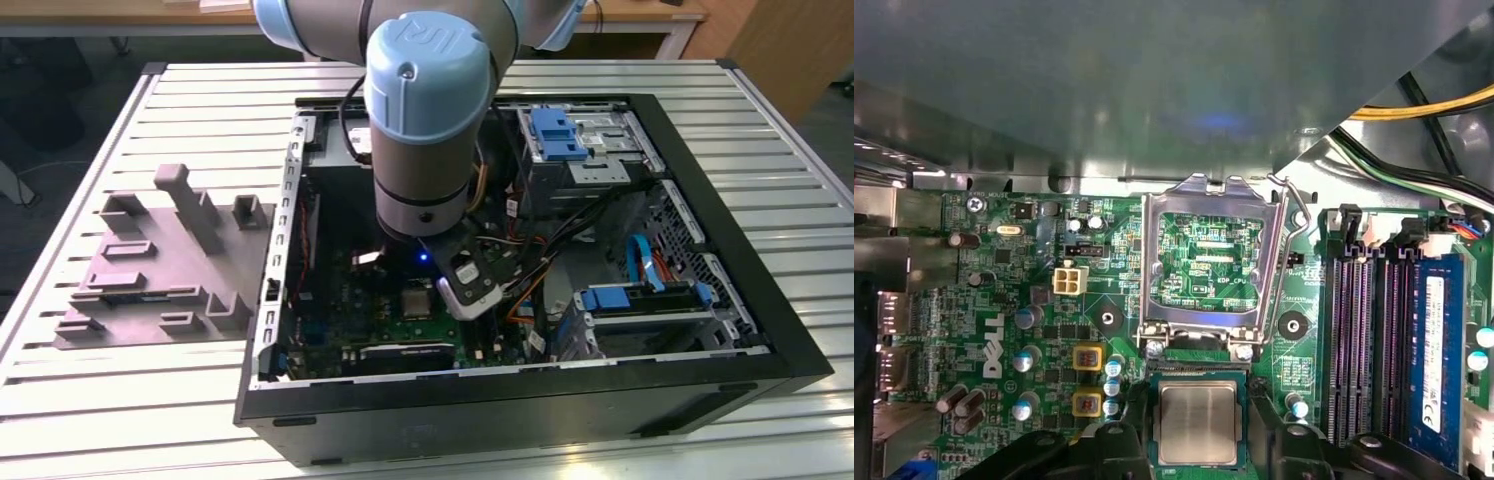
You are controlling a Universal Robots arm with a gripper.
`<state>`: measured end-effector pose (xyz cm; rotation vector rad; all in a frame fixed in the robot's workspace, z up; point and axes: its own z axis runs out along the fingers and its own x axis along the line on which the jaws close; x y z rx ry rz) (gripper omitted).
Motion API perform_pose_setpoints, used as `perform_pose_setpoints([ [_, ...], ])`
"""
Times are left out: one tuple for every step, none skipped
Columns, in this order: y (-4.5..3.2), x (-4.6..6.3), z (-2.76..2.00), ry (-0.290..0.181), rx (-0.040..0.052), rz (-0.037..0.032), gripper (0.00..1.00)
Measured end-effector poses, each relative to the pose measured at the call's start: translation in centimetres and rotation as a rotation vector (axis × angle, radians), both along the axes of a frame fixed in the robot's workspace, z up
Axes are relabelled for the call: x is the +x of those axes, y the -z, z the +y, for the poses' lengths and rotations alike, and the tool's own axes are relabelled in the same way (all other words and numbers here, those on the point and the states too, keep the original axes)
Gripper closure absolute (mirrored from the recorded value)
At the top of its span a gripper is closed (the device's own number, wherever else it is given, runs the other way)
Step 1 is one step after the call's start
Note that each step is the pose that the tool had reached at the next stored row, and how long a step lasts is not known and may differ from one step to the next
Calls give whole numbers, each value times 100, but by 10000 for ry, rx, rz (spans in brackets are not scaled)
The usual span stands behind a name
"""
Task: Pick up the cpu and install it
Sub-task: 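Place the cpu into insertion slot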
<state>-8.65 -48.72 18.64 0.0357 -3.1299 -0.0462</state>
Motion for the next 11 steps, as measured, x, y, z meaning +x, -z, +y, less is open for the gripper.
perform_pose_setpoints([
  [0,0,0,0,1,-2,52],
  [0,0,0,0,0,-3,46],
  [0,0,0,0,-1,-3,46],
  [-1,1,0,0,-2,-2,46],
  [-4,1,0,-1,-2,-1,46],
  [-10,1,0,1,1,3,46],
  [-15,1,0,5,3,7,46],
  [-16,1,0,10,2,10,46],
  [-17,1,0,16,0,11,46],
  [-19,1,-1,25,-3,13,46],
  [-19,1,0,36,-3,14,46],
])
